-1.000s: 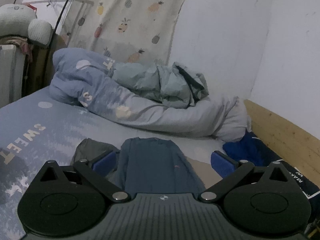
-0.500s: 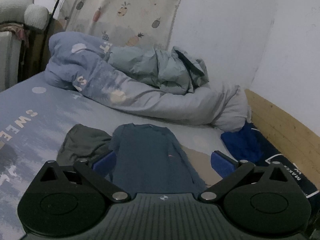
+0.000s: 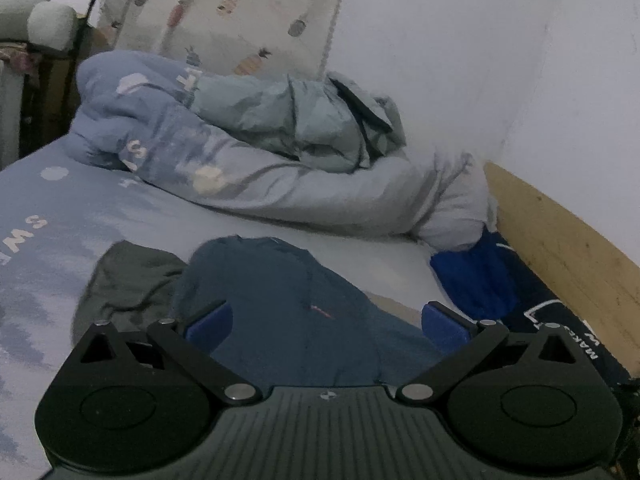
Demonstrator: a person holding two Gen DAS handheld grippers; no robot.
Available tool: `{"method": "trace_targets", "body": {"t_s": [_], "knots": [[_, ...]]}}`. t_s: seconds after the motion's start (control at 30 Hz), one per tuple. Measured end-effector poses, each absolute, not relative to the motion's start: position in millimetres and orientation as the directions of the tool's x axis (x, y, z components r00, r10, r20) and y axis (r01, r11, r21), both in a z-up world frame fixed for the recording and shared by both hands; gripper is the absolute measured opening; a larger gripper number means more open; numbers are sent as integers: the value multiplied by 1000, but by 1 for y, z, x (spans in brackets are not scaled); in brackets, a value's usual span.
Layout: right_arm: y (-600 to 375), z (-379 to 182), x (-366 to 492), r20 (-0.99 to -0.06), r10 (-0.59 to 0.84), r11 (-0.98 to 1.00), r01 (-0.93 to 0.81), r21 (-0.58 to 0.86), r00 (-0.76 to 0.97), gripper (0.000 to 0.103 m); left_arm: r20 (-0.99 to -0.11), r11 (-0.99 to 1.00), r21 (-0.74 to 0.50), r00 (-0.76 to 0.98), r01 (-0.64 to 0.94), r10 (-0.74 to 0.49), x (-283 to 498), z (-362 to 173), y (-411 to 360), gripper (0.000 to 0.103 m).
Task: Fold clothes
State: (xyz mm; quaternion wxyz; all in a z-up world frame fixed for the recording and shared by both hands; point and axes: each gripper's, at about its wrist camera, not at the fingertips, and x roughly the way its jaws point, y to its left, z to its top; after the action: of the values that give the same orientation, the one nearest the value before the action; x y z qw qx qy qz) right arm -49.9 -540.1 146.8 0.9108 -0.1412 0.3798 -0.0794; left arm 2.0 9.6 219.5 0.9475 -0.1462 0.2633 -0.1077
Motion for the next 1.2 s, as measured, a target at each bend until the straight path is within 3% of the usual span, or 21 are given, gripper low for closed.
{"method": "trace_targets", "body": {"t_s": [0.4, 0.43, 0.53, 0.57, 0.73, 0.83, 1.0, 1.2], "knots": [[-629, 66, 26, -832, -112, 994, 52, -99, 544, 2, -529, 939, -282, 784, 199, -325, 42, 196, -76, 103], [-630, 63, 29, -828, -118, 993, 64, -99, 548, 6, -537, 938, -279, 776, 206, -330, 46, 192, -84, 103], [-638, 56, 34, -794, -192, 981, 126, -145, 576, 44, -559, 934, -274, 752, 231, -350, 55, 181, -108, 103], [-641, 58, 30, -767, -214, 976, 153, -152, 605, 50, -566, 931, -273, 741, 244, -360, 58, 178, -117, 103], [-653, 69, -5, -638, -300, 951, 275, -142, 709, 52, -606, 913, -267, 683, 308, -408, 66, 156, -156, 103], [-639, 60, -32, -603, -287, 958, 202, -205, 745, 52, -629, 905, -274, 651, 325, -425, 67, 143, -169, 103], [-595, 10, -46, -680, -174, 927, -114, -356, 712, 48, -664, 899, -281, 608, 335, -435, 66, 124, -182, 103], [-593, -24, -23, -719, -178, 908, -170, -384, 672, 29, -688, 906, -266, 594, 328, -417, 65, 118, -181, 103]]}}
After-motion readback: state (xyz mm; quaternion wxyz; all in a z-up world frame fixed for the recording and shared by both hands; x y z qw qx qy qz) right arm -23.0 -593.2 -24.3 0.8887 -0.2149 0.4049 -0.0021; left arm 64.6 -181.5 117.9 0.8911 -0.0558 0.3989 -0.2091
